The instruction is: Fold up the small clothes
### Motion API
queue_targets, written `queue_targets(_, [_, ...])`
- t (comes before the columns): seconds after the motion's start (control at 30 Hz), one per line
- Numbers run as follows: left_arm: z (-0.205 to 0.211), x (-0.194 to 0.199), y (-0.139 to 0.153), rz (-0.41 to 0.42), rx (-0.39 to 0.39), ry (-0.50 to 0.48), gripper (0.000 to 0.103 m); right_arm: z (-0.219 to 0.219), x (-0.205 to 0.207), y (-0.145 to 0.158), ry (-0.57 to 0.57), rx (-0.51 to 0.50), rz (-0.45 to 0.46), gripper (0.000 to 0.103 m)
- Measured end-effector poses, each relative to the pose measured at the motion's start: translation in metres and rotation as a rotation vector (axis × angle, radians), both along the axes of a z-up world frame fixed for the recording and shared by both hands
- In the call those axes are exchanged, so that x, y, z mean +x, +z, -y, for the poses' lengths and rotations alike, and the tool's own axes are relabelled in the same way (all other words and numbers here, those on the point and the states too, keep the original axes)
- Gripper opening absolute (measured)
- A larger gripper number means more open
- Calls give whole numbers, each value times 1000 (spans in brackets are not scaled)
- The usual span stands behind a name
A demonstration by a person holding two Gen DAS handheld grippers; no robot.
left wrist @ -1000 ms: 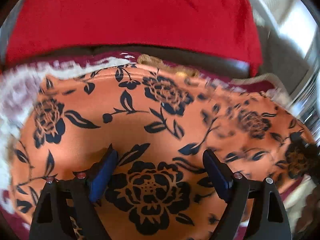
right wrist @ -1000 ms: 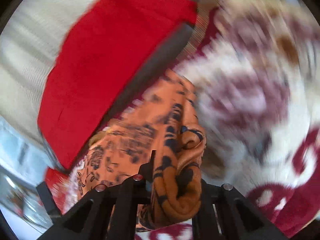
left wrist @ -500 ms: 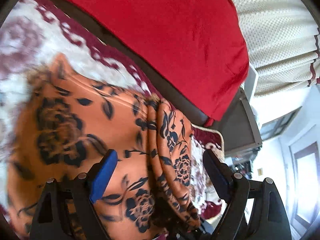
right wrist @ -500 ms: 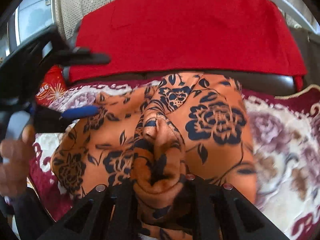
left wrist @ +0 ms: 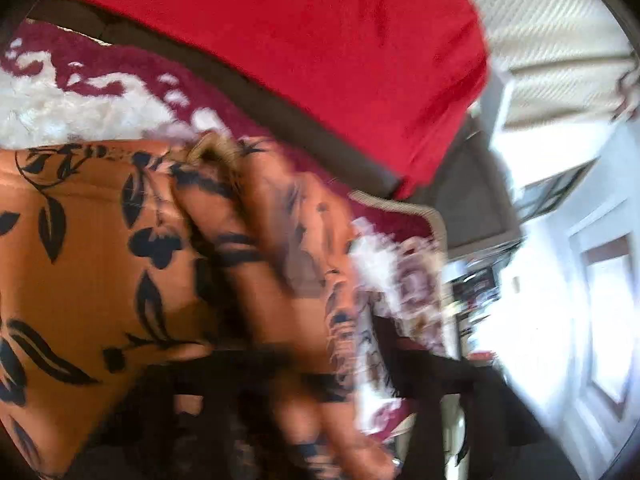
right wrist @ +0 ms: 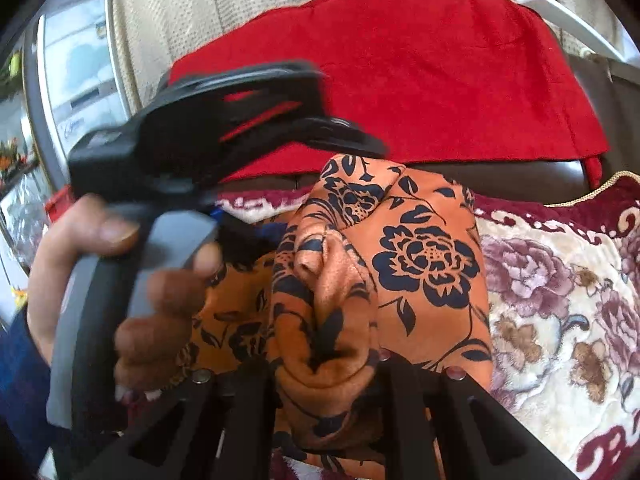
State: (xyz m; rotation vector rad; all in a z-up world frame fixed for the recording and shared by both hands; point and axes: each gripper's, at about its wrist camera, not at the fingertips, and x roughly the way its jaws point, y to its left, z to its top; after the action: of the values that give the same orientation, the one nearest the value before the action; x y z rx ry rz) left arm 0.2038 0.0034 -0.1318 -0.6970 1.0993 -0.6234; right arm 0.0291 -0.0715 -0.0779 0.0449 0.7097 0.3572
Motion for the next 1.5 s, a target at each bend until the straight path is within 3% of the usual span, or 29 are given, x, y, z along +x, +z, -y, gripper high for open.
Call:
queue_targets(0.03, [-1, 0, 2, 18, 28, -11, 17, -2, -1, -1, 1, -12, 0, 11])
queue_targets(0.17, [-26, -16, 39, 169, -29, -30, 15, -7, -7, 15, 15, -24, 37, 11])
queue_targets(0.23, [-47, -26, 62, 265, -7, -45, 15, -17, -10, 31, 39, -12, 71, 11])
queue_targets(0.3, [-66, -27, 66, 297, 14, -52, 15, -37, -17, 45, 74, -6, 105, 11])
queue_targets(0.4, [-101, -16, 41, 243, 82, -39, 15, -70, -12, 38, 132, 10, 88, 11])
queue_targets(0.47, [-123, -7, 14, 161, 108, -17, 15, -88, -1, 23, 157, 25, 36, 11])
queue_targets(0.53, [-135, -7, 1, 129, 110, -2, 15, -111, 10, 1, 186, 12, -31, 11])
queue_targets(0.67, [-149, -21, 24, 231, 56, 0, 15, -129, 8, 7, 213, 1, -34, 11])
queue_targets(0.77, [-158, -19, 27, 256, 55, -12, 15, -136, 0, 23, 216, -7, 4, 11])
queue_targets(0.97, [-175, -10, -24, 131, 72, 12, 15, -154, 3, 2, 208, -30, -59, 11])
queue_targets(1.03, [-176, -11, -24, 138, 62, 15, 15, -159, 5, -11, 208, -45, -90, 11])
queue_targets(1.2, [-181, -16, -14, 192, 42, 21, 15, -162, 9, -2, 212, -39, -72, 15])
queue_targets(1.3, [-184, -17, -33, 140, 62, 34, 16, -163, 9, -9, 215, -37, -79, 15])
queue_targets(1.4, [-192, -18, -52, 95, 17, 61, 17, -166, 12, -26, 231, -54, -122, 17])
queue_targets(1.5, [-196, -19, -52, 82, -6, 79, 20, -163, 7, -32, 263, -46, -122, 28])
